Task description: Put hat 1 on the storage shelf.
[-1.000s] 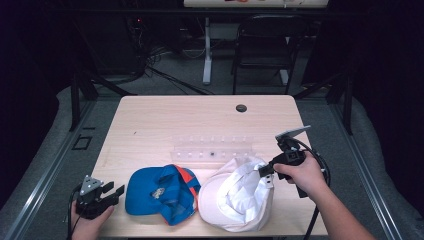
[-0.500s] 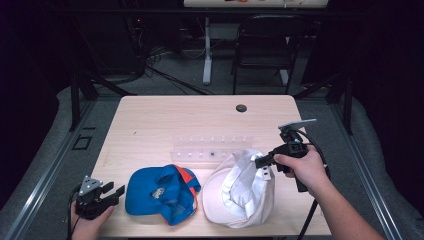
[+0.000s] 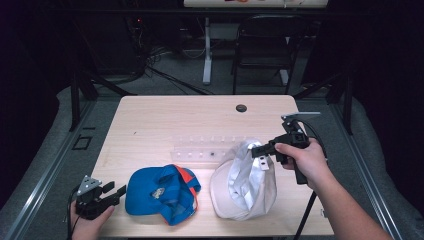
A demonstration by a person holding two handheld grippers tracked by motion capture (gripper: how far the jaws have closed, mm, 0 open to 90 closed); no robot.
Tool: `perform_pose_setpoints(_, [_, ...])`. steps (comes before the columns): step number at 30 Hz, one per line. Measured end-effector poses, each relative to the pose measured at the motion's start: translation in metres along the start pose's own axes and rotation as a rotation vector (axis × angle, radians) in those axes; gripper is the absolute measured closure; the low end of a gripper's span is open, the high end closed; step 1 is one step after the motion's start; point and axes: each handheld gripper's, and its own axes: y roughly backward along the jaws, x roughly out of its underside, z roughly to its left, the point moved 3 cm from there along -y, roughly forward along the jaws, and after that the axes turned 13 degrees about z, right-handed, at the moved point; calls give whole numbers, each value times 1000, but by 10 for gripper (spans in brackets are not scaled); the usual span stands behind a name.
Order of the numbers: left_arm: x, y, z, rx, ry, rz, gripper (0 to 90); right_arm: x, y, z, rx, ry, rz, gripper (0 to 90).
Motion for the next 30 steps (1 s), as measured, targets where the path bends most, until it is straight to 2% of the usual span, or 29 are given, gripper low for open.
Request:
perform_pose_setpoints(4, [-1,5,-1,25,-6,-6,503,-3,6,5,-32,4,-27,840])
perform_pose_setpoints(11, [-2,9,-6,34,-31,-37,522,-6,10,11,-66,4,-65,840])
perform_pose_setpoints(15, [-7,14,-15,41,-67,-44,514,-10,10,17,-101,5,-88,840])
perform_pose_setpoints(17, [-8,15,-18,41,-71,-53,496,-12,10,19,-120,12,-91,840])
perform_pose_setpoints(20, [-15,22,-29,27,-110,-62,481,-15,11,25,-155,13,-101,841])
perform_pose_setpoints(21, [-15,22,-29,27,-110,-62,478,-15,11,25,-155,13,-101,841])
perform_pose_setpoints(23, [-22,26,-38,27,-141,-78,470,-18,11,33,-171,29,-109,840])
perform_pose_setpoints(26, [-29,31,-48,66,-175,-80,481,-19,12,39,-183,38,-111,840])
perform_pose_setpoints(27, [-29,31,-48,66,-175,-80,484,-20,12,41,-186,38,-114,840])
perform_pose_setpoints(28, [-35,33,-55,80,-208,-78,489,-21,11,43,-192,42,-121,841])
perform_pose_setpoints(30, [-38,35,-59,82,-220,-78,494,-23,11,45,-194,41,-120,841])
